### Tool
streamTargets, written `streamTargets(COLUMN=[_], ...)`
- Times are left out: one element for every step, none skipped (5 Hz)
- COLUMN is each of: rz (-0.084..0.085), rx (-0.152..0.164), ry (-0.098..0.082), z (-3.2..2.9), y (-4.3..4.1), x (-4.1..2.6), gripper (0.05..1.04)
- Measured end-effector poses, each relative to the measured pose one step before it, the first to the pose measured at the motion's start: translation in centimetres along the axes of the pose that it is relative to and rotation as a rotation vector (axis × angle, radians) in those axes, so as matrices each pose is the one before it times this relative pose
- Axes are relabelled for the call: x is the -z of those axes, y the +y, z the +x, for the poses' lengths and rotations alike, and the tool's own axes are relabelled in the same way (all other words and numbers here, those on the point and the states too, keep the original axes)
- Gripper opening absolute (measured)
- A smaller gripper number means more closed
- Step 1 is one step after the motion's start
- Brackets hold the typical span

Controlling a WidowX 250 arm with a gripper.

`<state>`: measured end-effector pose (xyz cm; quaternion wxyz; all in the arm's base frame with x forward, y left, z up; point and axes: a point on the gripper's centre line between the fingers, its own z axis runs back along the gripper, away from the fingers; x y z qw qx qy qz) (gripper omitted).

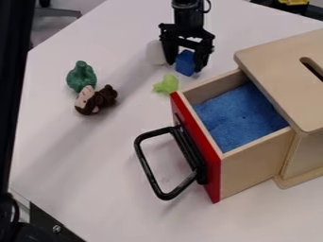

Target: Move the blue square from drawer to right side of white ball

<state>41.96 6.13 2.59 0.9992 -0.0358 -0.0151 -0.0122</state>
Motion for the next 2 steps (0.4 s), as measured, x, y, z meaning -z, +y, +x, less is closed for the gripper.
streamTargets(rz=[0.0086,-0.0013], rx=[-0.0023,0.0008], ry=[-0.0449,-0.0314], z=[-0.29,-0.342], y=[-0.346,-0.441], x=[-2.827,-3.344], gripper=[0.999,0.999])
